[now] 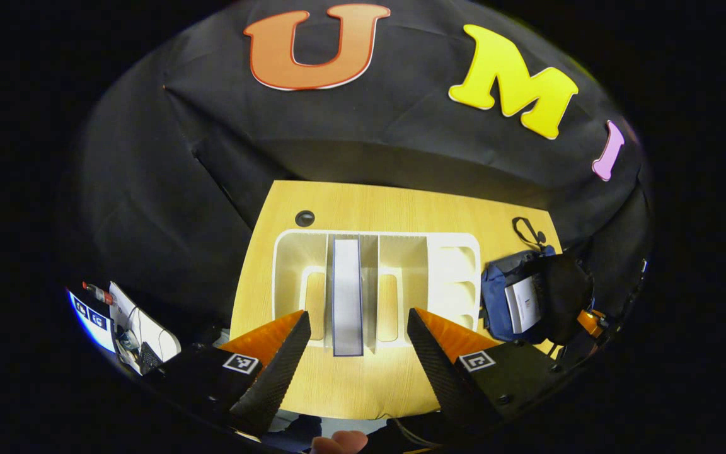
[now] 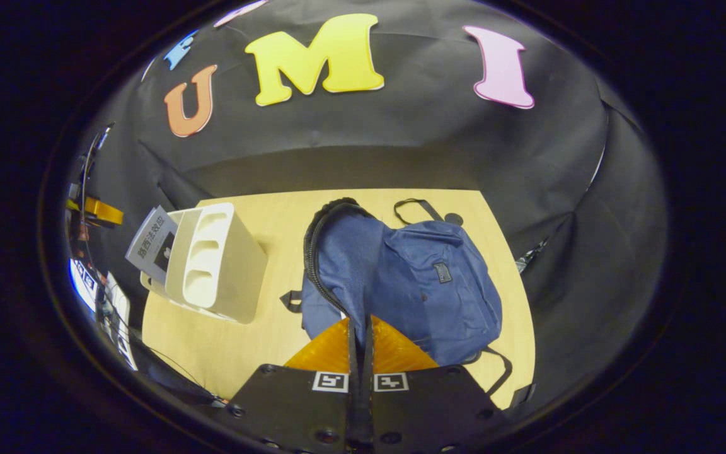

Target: Open the schoolbag, grab two books from the bookshelf and put them into the schoolbag.

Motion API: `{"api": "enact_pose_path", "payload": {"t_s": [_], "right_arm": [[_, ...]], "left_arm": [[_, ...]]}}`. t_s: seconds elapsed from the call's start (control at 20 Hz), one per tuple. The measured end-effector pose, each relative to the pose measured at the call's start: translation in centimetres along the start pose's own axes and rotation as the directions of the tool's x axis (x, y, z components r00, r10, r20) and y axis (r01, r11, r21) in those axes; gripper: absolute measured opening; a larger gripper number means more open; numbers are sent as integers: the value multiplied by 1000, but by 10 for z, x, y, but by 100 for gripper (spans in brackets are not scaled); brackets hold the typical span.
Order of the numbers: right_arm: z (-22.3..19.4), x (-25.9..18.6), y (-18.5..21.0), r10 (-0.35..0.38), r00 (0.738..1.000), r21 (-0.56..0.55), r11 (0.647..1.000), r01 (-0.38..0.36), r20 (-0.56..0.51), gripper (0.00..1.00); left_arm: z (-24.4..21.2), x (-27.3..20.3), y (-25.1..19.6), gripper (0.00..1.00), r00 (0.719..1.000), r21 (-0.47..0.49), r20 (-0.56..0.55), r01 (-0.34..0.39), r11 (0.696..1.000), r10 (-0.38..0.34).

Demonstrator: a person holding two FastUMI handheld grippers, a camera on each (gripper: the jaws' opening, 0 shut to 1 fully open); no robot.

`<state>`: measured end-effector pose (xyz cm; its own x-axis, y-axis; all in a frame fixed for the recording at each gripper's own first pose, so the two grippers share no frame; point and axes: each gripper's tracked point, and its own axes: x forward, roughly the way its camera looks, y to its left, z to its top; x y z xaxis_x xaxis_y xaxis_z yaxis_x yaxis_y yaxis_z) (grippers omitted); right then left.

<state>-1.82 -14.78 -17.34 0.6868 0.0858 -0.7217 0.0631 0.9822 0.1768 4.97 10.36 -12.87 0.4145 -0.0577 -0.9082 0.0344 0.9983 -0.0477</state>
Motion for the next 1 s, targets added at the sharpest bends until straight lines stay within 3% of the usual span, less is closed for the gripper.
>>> {"api": "enact_pose_path", "payload": {"t_s": [0.15,0.35,0.4,0.45,1.0], "right_arm": [[1,0,-2,-1,1000,2,1000,1,2,0],[-1,-1,-2,-2,1000,3,1000,2,2,0],[-2,-1,-2,-2,1000,8,1000,2,0,0],[-2,0,-3,-2,1000,15,1000,2,-1,0],[0,5,-2,0,1000,12,1000,1,-13,0]], "left_arm": [[-7,18,-2,100,993,7,-113,41,999,-40],[-12,42,8,100,976,0,-218,31,1000,-31],[-13,47,6,94,970,-8,-240,38,999,-39],[-13,52,7,100,965,-17,-257,41,999,-44],[-24,83,5,100,928,-46,-371,27,999,-42]]}}
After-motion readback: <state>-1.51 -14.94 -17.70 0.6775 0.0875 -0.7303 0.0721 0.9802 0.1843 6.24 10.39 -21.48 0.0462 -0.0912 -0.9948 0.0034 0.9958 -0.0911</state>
